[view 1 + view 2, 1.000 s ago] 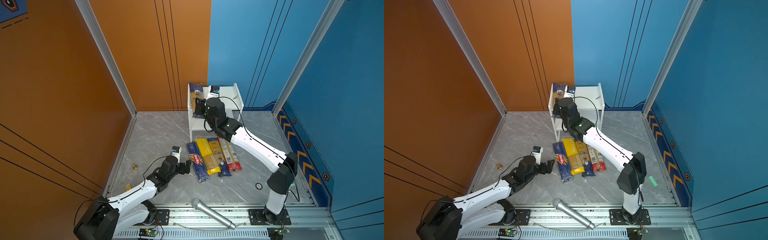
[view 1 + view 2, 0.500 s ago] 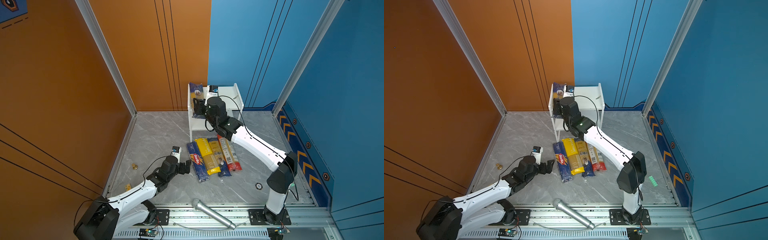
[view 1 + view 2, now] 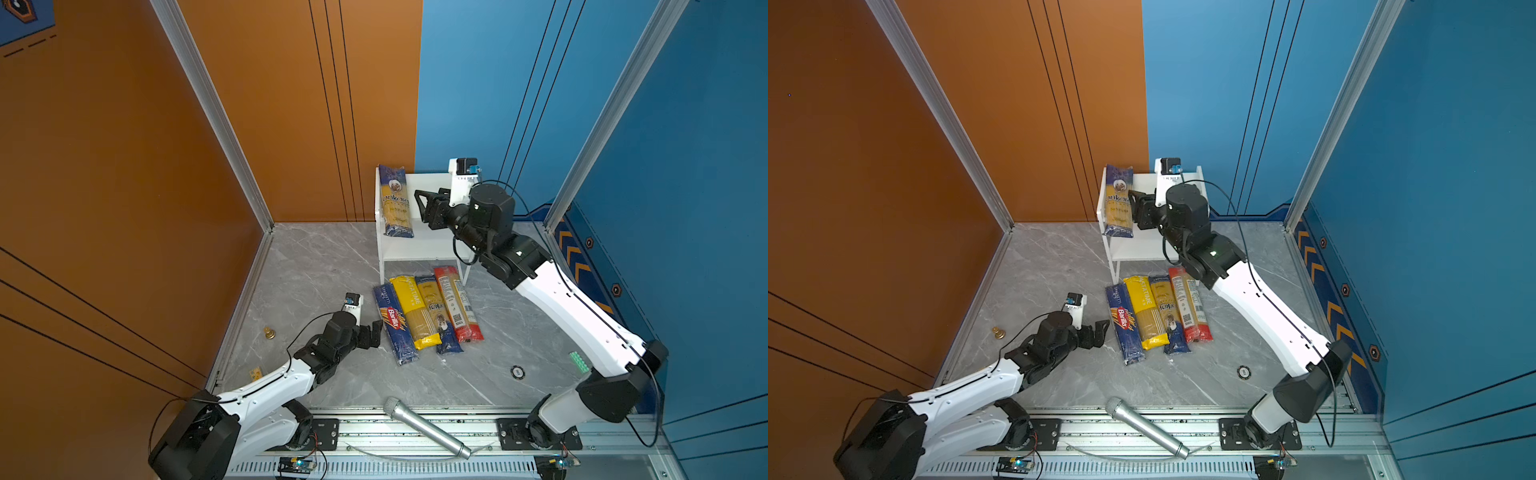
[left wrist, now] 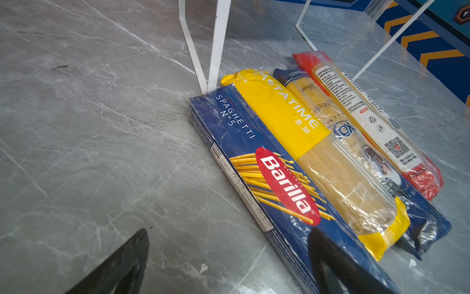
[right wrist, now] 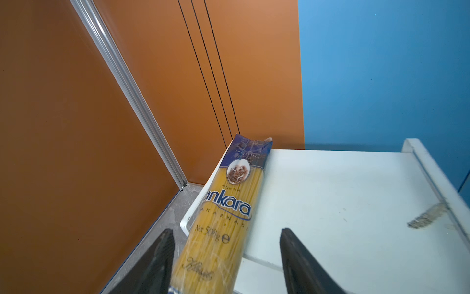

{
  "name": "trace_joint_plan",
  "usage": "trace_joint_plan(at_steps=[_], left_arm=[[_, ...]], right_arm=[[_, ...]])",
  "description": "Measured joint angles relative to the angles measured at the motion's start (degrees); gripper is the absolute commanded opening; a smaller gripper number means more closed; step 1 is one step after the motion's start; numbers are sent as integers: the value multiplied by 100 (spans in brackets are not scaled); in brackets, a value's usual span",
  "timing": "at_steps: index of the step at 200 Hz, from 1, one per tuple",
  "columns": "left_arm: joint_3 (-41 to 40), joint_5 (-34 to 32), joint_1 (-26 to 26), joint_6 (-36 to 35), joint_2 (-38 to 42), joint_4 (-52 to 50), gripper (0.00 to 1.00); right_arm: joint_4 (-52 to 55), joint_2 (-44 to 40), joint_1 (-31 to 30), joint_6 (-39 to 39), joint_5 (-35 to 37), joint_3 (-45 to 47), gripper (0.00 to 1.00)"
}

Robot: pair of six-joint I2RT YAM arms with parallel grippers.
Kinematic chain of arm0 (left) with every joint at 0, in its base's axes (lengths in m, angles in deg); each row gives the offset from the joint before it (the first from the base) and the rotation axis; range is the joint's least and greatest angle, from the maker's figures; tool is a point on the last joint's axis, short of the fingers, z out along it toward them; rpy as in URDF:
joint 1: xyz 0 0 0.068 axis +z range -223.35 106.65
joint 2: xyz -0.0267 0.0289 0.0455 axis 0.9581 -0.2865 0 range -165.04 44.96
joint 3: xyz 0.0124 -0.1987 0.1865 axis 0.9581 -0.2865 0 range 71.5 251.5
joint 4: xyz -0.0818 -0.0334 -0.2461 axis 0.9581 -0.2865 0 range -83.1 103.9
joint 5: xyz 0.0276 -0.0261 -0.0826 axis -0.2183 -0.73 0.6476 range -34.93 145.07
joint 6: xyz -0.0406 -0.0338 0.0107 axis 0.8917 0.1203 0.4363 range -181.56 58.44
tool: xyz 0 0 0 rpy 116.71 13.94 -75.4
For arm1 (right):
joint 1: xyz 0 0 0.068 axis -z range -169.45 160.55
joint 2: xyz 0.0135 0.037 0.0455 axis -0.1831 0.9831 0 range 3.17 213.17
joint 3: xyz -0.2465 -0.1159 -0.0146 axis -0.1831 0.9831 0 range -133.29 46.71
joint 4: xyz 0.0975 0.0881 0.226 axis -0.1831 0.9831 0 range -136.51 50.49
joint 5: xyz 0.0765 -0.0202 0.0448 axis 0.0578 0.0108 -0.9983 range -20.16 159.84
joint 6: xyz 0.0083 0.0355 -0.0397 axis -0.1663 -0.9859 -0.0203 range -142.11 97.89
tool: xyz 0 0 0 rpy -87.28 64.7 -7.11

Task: Arrange pasta packages on shelves
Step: Place the pasta bag on the shelf, then pick up the pasta box from the center of the table.

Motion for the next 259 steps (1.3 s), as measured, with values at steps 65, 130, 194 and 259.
trace_joint_plan(at_steps=[65,130,194,259], left_arm=[[146,24,0,0,-208,0,98],[157,157,7,0,-199,-302,98],[151,304,37,17,315,-586,98],[-94,282,96,116,807,-876,98]], right_arm=[[935,-1674,37,122,-326,1843,68],[1211,-2455,-859,-531,-111,3875,77],[1154,-2057,-1873,-1281,566,4627,79],[962,-953,-2129,-1639,514,4640,80]])
